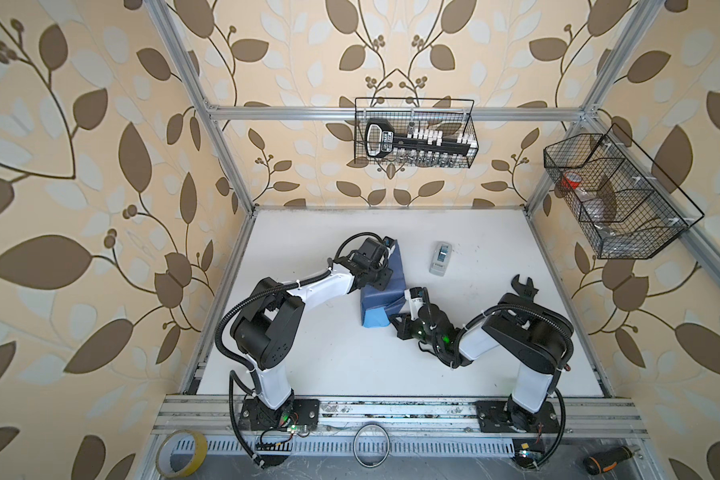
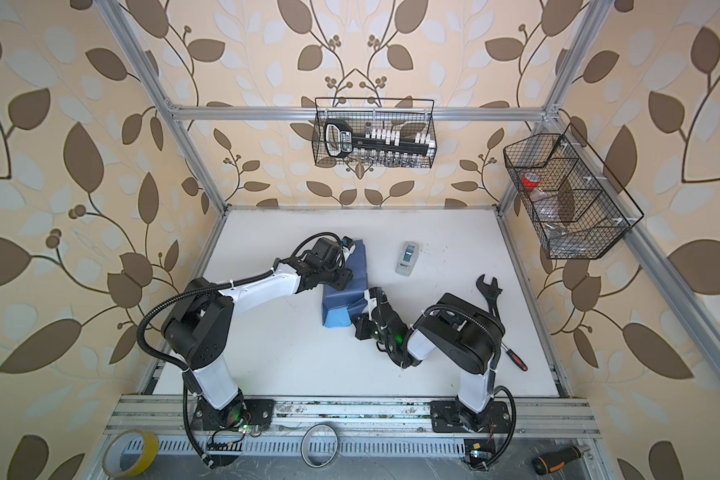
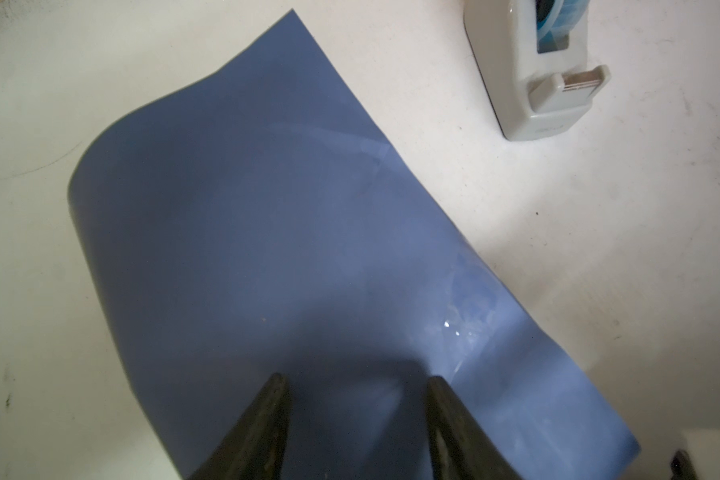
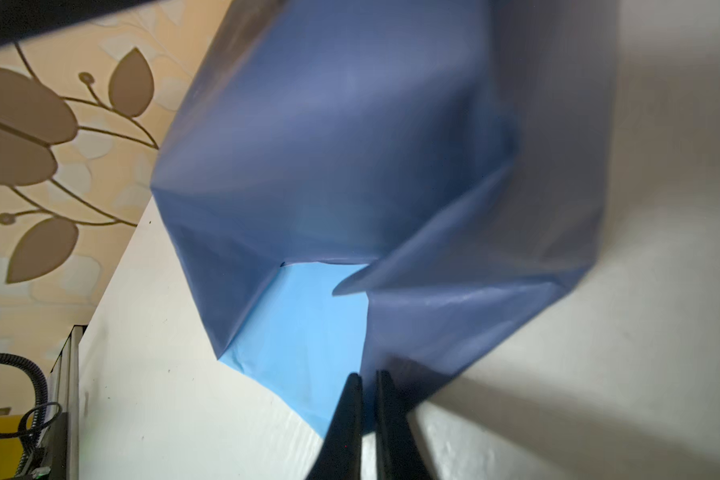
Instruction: Wrap the gift box in paper
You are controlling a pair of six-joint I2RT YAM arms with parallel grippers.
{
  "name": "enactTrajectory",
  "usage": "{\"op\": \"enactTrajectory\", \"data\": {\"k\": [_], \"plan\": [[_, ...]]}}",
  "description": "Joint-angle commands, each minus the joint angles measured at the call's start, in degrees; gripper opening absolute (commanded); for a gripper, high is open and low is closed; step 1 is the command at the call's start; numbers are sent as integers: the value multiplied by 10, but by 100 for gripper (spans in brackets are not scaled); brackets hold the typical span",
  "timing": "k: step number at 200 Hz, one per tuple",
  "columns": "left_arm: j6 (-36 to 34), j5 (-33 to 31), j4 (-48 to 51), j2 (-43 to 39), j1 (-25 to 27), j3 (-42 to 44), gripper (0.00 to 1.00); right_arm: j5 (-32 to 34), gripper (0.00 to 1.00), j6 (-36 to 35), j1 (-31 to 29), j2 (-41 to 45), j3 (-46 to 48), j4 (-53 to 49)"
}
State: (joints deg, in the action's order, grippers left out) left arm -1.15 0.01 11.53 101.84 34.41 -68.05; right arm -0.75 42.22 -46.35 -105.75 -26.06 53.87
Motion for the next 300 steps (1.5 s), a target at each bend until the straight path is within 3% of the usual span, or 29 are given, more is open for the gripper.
{"op": "enactTrajectory", "data": {"k": [1, 71, 112, 150, 196, 300], "plan": [[6, 13, 75, 39, -2, 15, 54, -25, 11, 7, -7, 0, 20, -36], [6, 13, 73, 43, -3, 15, 54, -23, 10, 10, -14, 21, 38, -35], [6, 13, 73, 43, -3, 14, 53, -38, 10, 2, 19, 18, 24, -43], [6, 13, 76, 45, -2, 13, 53, -85, 13, -13, 29, 57, 25, -39], [7, 14, 75, 45, -2, 13, 53, -75, 16, -20, 46, 98, 34, -59], [8, 19, 76, 48, -2, 10, 53, -36, 11, -11, 42, 4, -50, -37]]}}
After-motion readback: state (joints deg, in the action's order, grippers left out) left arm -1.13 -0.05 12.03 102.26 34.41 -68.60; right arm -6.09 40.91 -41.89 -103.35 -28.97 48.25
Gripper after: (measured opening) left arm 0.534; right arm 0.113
